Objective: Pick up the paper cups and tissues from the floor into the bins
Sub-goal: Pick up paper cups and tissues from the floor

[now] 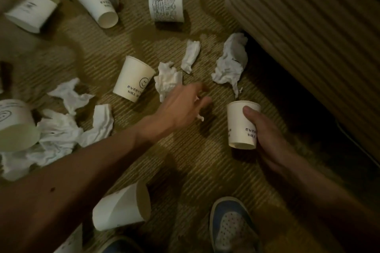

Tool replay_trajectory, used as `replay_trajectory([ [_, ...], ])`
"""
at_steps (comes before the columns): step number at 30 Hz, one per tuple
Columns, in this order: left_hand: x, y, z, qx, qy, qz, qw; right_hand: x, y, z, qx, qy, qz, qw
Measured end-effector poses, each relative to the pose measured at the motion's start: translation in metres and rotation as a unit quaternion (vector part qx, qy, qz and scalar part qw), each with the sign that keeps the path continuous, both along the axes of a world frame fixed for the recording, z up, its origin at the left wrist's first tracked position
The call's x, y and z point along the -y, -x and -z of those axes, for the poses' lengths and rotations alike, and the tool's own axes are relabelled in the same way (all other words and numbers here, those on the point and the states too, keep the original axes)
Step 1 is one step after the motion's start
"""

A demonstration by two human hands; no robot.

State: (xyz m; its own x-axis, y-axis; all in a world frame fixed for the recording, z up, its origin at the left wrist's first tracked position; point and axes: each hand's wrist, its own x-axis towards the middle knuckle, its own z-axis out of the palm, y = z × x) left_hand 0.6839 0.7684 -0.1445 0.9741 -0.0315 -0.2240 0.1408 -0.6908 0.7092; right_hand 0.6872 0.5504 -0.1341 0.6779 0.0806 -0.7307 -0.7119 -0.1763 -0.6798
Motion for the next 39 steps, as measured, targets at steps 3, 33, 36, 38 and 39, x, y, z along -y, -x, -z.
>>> replay_trajectory([
  [3,0.007,-0.025,0.000,0.003,-0.023,0.030,0.999,0.009,-0.004,-0.003,0.004,-0.001,0.005,1.000],
  [33,0.005,0.038,-0.012,-0.100,0.223,-0.172,0.954,-0.034,-0.009,-0.016,-0.127,-0.293,0.101,0.942],
  [36,0.012,0.050,-0.024,-0.123,0.288,-0.224,0.923,-0.043,-0.005,-0.020,-0.150,-0.346,0.085,0.922],
  [38,0.016,0.054,-0.031,-0.103,0.299,-0.235,0.919,-0.048,-0.001,-0.021,-0.149,-0.358,0.063,0.920],
  [39,0.018,0.056,-0.033,-0.084,0.295,-0.235,0.922,-0.050,0.001,-0.020,-0.148,-0.362,0.053,0.919],
])
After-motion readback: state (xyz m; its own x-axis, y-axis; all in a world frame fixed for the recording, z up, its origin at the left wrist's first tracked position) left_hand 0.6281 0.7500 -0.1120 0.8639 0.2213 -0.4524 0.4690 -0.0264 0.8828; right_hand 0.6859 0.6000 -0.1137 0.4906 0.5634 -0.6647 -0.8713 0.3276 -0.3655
